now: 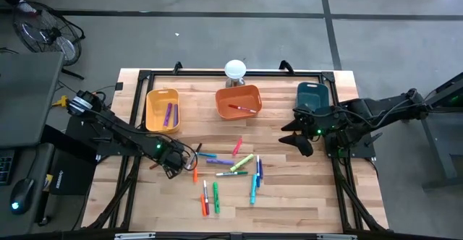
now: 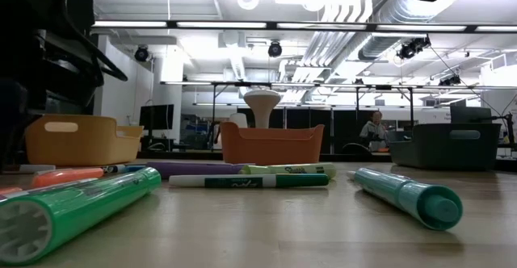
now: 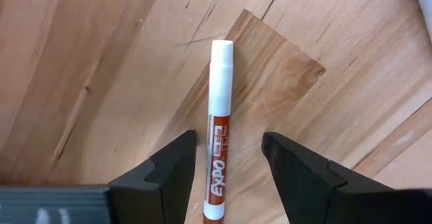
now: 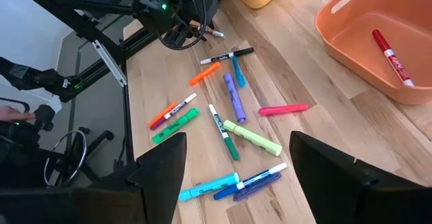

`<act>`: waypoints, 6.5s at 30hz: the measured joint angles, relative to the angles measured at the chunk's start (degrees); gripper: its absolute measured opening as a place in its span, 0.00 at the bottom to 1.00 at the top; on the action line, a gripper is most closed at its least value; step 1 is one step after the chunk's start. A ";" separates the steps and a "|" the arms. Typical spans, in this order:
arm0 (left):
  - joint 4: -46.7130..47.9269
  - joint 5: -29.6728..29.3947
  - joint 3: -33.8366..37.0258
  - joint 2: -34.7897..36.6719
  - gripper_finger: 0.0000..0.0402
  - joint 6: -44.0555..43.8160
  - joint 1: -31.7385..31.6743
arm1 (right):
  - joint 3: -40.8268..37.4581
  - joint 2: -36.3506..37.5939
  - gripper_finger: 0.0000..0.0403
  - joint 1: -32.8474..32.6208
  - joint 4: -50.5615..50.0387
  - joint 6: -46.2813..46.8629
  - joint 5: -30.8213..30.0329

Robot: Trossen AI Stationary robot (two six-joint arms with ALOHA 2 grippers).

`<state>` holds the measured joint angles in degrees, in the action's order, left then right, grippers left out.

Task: Pick & Place Markers
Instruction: Put the brown marker pen into the orange bin, then put the black marker pen into the orange bin

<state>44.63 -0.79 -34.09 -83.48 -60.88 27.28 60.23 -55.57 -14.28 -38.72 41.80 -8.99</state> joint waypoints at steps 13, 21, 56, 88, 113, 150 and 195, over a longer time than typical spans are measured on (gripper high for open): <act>-2.30 1.01 0.02 -0.02 0.07 0.61 0.12 | 0.00 0.00 0.63 -0.02 0.00 -0.41 0.40; -2.37 0.36 0.02 -0.02 0.06 1.60 0.12 | 0.00 0.00 0.63 0.00 0.00 -0.91 0.42; 10.16 -4.88 -15.91 -0.83 0.06 4.73 0.05 | 0.00 0.00 0.63 -0.01 -0.03 -4.93 1.26; -17.25 -13.19 -47.10 -12.14 0.05 38.78 -32.50 | 0.00 0.00 0.63 -0.02 -0.09 -13.77 -4.61; 10.50 -8.28 -76.98 -37.13 0.04 66.39 -43.84 | 0.00 0.00 0.63 0.00 -1.07 -8.72 -13.63; 11.94 -6.22 -77.00 -42.82 0.25 71.71 -44.53 | 0.00 -0.02 0.63 -0.01 -0.98 -3.20 -15.37; 45.38 -8.53 -93.37 -42.25 0.28 19.74 -26.62 | 0.00 0.59 0.63 -0.02 -9.00 -12.08 -6.04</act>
<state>90.01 -9.31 -127.46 -125.74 -41.13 0.66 60.23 -54.98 -14.31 -47.72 29.73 -15.03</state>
